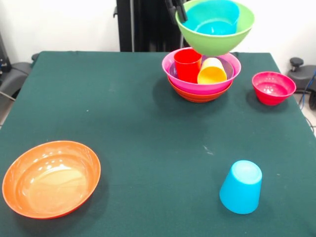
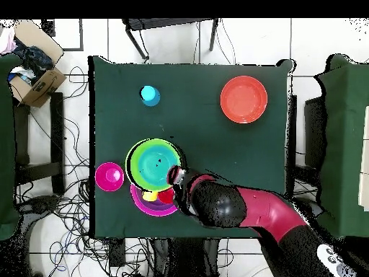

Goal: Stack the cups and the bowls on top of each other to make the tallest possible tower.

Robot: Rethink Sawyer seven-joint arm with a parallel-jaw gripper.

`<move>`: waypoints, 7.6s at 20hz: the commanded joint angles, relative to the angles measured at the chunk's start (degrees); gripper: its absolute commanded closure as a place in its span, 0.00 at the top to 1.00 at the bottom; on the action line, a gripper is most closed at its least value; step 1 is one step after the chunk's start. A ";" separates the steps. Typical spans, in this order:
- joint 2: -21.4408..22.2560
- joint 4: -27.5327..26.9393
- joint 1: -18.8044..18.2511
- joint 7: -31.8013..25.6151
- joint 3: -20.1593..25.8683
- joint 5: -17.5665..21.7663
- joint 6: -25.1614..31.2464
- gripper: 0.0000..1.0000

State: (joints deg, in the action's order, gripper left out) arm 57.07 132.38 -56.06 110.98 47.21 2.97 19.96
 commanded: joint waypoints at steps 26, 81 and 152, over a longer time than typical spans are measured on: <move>-8.75 -1.34 -5.83 -9.35 6.69 22.09 10.39 0.00; -18.47 -5.65 -5.92 -5.41 4.81 38.61 3.51 0.00; -14.93 -6.59 -3.48 -9.33 -5.27 42.11 22.61 0.00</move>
State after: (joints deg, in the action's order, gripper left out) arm 39.84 128.18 -61.77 110.98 46.80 39.25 32.06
